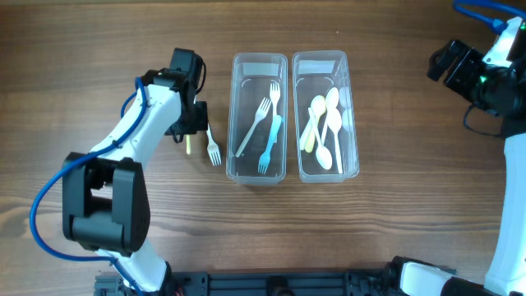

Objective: Pack container

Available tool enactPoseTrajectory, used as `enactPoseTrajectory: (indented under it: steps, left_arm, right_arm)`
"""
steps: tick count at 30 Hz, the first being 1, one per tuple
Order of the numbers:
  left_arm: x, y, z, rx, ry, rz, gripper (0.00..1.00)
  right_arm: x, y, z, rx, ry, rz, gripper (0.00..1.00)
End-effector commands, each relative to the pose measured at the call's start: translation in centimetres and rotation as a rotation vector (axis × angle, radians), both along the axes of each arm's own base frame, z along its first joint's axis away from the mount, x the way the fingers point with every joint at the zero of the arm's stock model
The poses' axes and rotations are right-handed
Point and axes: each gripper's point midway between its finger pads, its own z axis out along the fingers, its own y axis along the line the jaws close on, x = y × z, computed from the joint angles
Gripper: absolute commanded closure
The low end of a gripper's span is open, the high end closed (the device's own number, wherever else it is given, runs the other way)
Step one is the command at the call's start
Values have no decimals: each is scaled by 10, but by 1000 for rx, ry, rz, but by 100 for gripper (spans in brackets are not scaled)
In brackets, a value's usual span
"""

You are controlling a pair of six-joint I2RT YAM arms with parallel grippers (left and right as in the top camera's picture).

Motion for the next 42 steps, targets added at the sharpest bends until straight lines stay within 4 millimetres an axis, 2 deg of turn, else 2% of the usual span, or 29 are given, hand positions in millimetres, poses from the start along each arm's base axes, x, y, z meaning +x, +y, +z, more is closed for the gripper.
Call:
enactPoseTrajectory:
  steps: [1, 3, 4, 5, 6, 7, 9, 11, 15, 16, 17, 19, 20, 22, 23, 26, 27, 28, 29, 31, 32, 34, 35, 38, 42]
  left_arm:
    - [11, -12, 53, -19, -90, -23, 96]
    - [20, -36, 102, -56, -188, -75, 96]
    - [22, -59, 132, -104, -263, -126, 96]
    - [21, -81, 153, -147, -325, -170, 96]
    - [18, -105, 169, -183, -385, -218, 96]
    - [13, -122, 172, -209, -398, -227, 96]
    - [7, -142, 159, -230, -361, -210, 96]
    - [6, -154, 135, -227, -314, -194, 96]
    - [10, -165, 61, -181, -159, -189, 95]
    - [8, -168, 50, -189, -125, -193, 92]
    - [6, -170, 46, -200, -110, -196, 86]
    - [4, -173, 53, -222, -109, -200, 50]
    - [3, -172, 65, -229, -116, -200, 40]
    - [1, -167, 86, -234, -133, -193, 35]
    - [1, -151, 105, -220, -167, -167, 34]
    - [6, -113, 116, -138, -195, -96, 33]
    - [10, -89, 117, -99, -200, -1, 33]
    - [17, -65, 113, -87, -196, 113, 32]
    - [21, -50, 106, -91, -189, 208, 32]
    - [28, -30, 81, -130, -142, 316, 32]
    - [29, -31, 52, -180, -83, 286, 34]
    - [27, -43, 15, -226, -15, 142, 34]
    - [23, -43, 3, -208, 16, 125, 34]
    - [17, -44, -24, -188, 88, 127, 36]
    - [14, -44, -42, -174, 125, 181, 43]
  right_arm:
    - [1, -3, 0, -17, 0, -1, 0]
    - [1, -3, 0, -17, 0, -1, 0]
    - [1, -3, 0, -17, 0, -1, 0]
    - [1, -3, 0, -17, 0, -1, 0]
    - [1, -3, 0, -17, 0, -1, 0]
    - [1, -3, 0, -17, 0, -1, 0]
    - [1, -3, 0, -17, 0, -1, 0]
    - [1, -3, 0, -17, 0, -1, 0]
    - [1, -3, 0, -17, 0, -1, 0]
    - [1, -3, 0, -17, 0, -1, 0]
    - [1, -3, 0, -17, 0, -1, 0]
    - [1, -3, 0, -17, 0, -1, 0]
    - [1, -3, 0, -17, 0, -1, 0]
    - [1, -3, 0, -17, 0, -1, 0]
    - [1, -3, 0, -17, 0, -1, 0]
    - [1, -3, 0, -17, 0, -1, 0]
    - [1, -3, 0, -17, 0, -1, 0]
    - [1, -3, 0, -17, 0, -1, 0]
    - [1, -3, 0, -17, 0, -1, 0]
    - [1, -3, 0, -17, 0, -1, 0]
    - [1, -3, 0, -17, 0, -1, 0]
    - [1, -3, 0, -17, 0, -1, 0]
    - [1, -3, 0, -17, 0, -1, 0]
    - [1, -3, 0, -17, 0, -1, 0]
    - [1, -3, 0, -17, 0, -1, 0]
